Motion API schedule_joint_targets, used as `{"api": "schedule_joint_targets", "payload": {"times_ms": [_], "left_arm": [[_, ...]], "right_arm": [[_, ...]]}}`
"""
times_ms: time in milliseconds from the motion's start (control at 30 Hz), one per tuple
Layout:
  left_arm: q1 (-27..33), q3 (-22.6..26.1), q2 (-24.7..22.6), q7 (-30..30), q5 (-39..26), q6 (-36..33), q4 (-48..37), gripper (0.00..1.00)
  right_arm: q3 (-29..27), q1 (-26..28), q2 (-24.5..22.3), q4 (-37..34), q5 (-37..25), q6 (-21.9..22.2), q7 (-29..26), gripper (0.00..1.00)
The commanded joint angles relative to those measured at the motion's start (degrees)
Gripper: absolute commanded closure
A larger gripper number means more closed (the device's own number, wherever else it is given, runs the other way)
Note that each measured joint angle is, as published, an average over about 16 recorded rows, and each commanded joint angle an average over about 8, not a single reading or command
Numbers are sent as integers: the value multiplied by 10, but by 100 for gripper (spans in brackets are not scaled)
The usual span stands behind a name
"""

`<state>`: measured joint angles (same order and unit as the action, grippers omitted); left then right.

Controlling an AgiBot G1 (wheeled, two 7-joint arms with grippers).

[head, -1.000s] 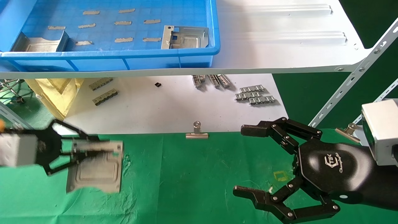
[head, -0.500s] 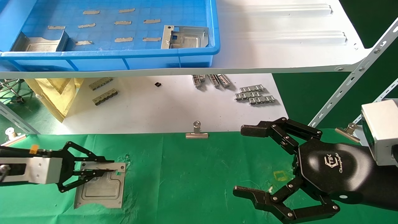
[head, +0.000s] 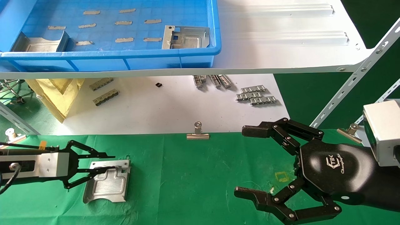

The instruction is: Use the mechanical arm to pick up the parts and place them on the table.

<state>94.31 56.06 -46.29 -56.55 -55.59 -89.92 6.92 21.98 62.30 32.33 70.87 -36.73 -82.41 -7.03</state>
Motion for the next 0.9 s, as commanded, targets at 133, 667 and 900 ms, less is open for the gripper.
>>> {"api": "schedule_joint_targets", "payload": {"times_ms": [133,667,900], "left_arm": [[3,-7,-1,13,15,-9,-8,0],[-62,-55,33,220,154,-13,27,0],[-57,-53,33,206,145,-13,30,0]], "right_arm": [[0,0,0,0,0,0,0,0],[0,0,0,0,0,0,0,0],[0,0,0,0,0,0,0,0]]}}
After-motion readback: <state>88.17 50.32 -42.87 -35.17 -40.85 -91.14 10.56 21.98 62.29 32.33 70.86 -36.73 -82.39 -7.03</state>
